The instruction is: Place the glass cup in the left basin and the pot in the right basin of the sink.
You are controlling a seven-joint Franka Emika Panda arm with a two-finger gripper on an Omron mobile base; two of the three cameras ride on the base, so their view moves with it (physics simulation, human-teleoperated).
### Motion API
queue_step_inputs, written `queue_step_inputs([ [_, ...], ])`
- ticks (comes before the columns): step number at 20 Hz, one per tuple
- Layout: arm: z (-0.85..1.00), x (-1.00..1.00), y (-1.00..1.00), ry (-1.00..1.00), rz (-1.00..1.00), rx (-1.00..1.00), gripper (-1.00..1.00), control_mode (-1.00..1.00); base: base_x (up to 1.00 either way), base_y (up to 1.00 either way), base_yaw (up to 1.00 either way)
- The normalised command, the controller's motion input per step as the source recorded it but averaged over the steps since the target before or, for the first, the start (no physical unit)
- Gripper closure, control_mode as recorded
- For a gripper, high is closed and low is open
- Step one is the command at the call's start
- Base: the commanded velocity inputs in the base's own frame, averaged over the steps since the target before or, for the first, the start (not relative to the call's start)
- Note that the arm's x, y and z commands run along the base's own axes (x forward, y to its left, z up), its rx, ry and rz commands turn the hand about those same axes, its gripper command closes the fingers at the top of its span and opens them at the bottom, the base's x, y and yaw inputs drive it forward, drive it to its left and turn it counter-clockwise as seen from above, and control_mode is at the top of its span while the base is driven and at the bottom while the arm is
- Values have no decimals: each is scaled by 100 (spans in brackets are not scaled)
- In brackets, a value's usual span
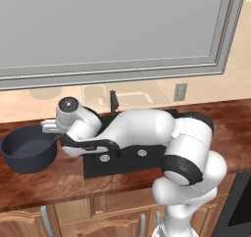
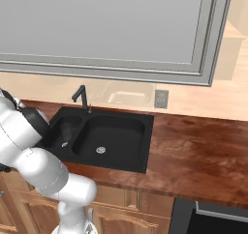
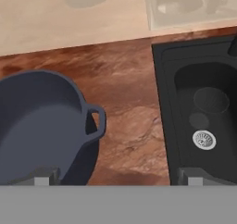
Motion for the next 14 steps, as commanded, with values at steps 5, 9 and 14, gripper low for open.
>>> queue_step_inputs([
  [5, 0, -3, 17, 0, 0, 9, -100, -100, 0, 0, 0],
  [9, -8, 0, 14, 0, 0, 9, -100, -100, 0, 0, 0],
  [14, -21, 0, 18, 0, 0, 9, -100, -100, 0, 0, 0],
])
